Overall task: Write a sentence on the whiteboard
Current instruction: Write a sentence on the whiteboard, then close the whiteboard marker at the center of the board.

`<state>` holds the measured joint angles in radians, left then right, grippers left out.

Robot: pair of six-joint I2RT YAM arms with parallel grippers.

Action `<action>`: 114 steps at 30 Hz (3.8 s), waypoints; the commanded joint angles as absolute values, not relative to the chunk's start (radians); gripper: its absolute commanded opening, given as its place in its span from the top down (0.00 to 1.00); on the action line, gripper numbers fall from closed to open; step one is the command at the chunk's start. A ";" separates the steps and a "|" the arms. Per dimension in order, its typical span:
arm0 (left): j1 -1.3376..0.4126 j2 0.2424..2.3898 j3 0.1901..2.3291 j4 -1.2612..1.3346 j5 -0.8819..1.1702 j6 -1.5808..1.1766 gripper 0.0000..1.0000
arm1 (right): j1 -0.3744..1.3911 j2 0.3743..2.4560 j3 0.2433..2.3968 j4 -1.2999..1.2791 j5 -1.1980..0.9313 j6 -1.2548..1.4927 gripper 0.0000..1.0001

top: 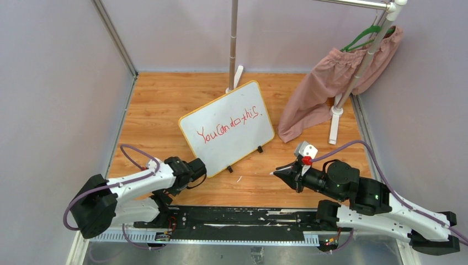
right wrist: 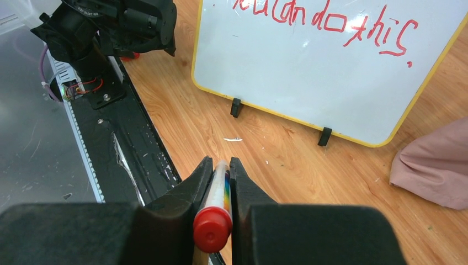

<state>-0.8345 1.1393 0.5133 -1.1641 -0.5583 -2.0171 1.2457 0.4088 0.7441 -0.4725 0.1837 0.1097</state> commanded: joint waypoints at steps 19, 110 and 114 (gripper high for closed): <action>-0.830 1.196 0.647 -1.578 -0.329 -2.268 0.00 | 1.246 0.391 0.732 -0.468 0.187 0.090 1.00; -0.221 1.390 0.810 -1.302 -0.217 -0.588 0.29 | 1.246 0.285 0.718 -0.448 0.270 0.048 1.00; -0.221 1.433 0.826 -1.303 -0.235 -0.585 0.30 | 1.245 0.281 0.718 -0.448 0.275 0.047 1.00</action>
